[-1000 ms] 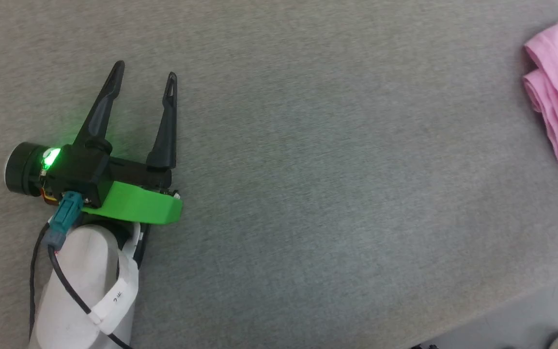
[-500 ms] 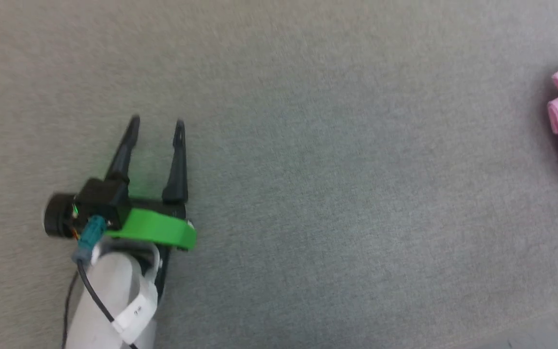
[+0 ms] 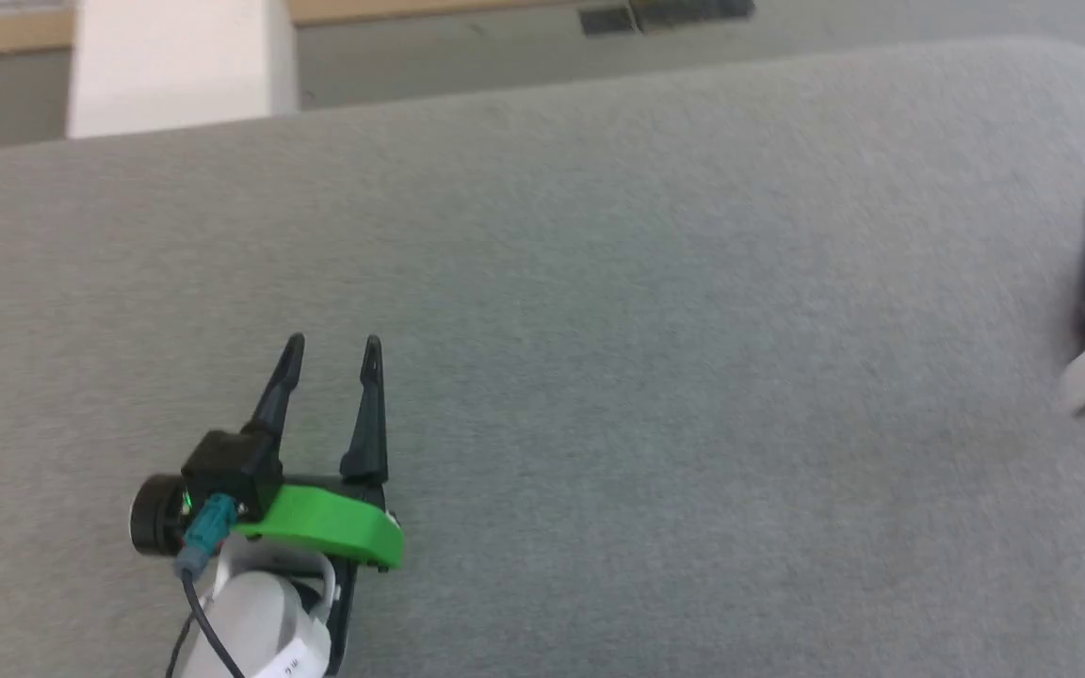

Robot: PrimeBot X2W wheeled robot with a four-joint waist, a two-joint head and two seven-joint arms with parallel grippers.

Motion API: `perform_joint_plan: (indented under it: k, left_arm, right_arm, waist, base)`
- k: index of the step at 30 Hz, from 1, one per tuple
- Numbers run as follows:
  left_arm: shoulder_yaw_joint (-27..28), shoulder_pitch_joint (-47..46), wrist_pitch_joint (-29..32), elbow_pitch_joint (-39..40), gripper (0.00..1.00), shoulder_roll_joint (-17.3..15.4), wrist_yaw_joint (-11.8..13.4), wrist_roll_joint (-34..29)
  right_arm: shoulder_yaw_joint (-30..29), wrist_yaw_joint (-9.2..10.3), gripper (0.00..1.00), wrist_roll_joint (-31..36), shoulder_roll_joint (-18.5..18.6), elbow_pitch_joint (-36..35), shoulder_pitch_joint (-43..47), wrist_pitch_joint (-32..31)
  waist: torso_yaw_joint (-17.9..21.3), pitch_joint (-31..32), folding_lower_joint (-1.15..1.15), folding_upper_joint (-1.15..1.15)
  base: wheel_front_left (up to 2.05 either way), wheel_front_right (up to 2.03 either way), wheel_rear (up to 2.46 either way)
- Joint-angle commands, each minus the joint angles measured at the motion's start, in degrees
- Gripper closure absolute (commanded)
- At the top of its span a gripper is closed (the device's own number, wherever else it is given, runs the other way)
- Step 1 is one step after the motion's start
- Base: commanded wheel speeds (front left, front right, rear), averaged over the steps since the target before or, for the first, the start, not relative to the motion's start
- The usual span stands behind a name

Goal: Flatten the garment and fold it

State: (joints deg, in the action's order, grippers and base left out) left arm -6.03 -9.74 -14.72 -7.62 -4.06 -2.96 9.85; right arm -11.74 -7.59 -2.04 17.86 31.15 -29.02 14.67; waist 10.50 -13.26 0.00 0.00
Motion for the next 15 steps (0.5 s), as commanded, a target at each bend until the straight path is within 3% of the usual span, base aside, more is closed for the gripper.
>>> perform_joint_plan:
  k: [1, 8, 15]
  left_arm:
    - [0.02, 1.02, -0.27, -0.14, 0.0, 0.16, -0.04, 0.49]
    - [-1.52, 3.07, -0.27, -1.55, 0.0, 0.74, -0.37, 0.31]
    - [-1.59, 4.92, -0.28, -2.06, 0.0, 1.04, 0.22, 1.43]
  right_arm:
    - [1.19, 0.1, 0.0, -1.31, -1.2, -3.09, 2.94, 0.29]
    - [4.52, 0.1, 0.0, -1.77, -8.45, -19.45, 16.11, -3.47]
    - [5.4, 0.1, 0.0, -2.35, -12.83, -27.91, 25.64, -5.94]
  waist:
    - [-4.44, 4.62, 0.0, 0.0]
    - [-6.72, 8.16, 0.0, 0.0]
    - [-7.89, 10.86, 0.0, 0.0]
  base:
    - [0.0, 0.0, 0.0]
    - [0.0, 0.0, 0.0]
    - [0.0, 0.0, 0.0]
